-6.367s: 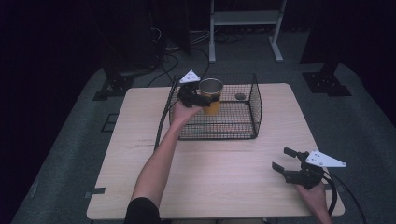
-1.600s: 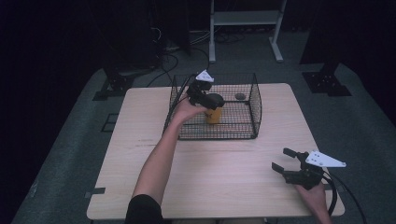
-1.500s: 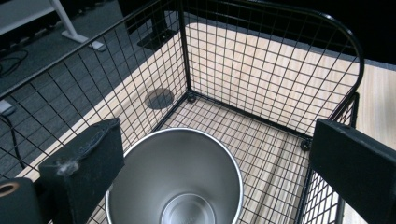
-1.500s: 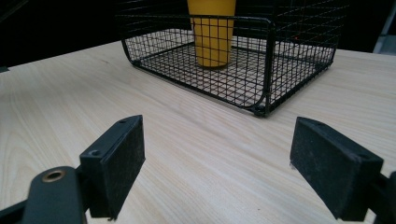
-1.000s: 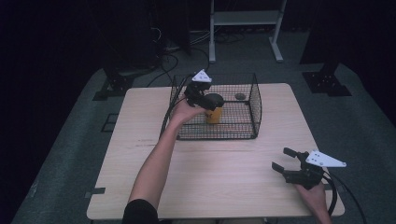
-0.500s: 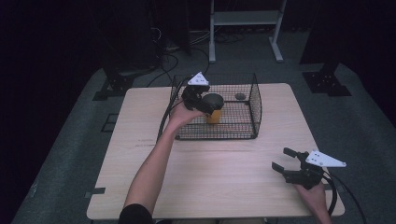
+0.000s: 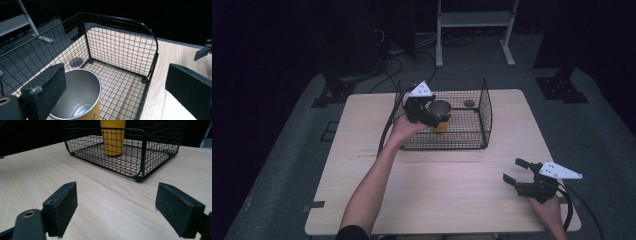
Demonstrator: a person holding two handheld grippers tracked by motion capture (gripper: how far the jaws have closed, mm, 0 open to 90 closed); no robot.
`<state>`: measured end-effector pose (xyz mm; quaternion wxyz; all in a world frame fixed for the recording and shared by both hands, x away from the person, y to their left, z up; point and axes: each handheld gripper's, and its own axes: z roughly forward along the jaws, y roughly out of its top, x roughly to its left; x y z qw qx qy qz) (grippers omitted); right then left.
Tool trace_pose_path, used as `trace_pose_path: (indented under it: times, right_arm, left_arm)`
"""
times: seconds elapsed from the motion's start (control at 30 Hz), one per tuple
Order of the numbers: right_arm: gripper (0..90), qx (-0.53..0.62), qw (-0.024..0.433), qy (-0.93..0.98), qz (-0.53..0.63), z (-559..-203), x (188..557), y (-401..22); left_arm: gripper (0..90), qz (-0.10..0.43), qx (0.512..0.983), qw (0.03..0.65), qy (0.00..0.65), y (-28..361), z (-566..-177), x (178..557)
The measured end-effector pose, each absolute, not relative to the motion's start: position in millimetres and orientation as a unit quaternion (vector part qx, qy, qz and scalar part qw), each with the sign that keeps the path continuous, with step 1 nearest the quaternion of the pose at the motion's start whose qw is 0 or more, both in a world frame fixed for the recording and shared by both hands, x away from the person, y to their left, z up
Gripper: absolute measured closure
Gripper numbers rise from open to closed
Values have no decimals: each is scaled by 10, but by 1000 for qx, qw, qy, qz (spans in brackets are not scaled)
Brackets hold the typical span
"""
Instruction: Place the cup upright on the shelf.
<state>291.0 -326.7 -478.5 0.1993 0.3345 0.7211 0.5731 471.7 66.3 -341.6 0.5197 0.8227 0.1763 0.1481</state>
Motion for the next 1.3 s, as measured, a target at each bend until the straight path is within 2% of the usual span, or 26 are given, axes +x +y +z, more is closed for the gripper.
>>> trace_pose_path:
  times: [0.8,1.3]
  right_arm:
    - [167,336,200,719,574,-4784,2914,-3275]
    - [167,333,199,721,574,-4784,2915,-3267]
  left_arm:
    - [28,161,810,540,160,750,-3493,4400]
    - [26,158,807,545,165,861,-3687,4203]
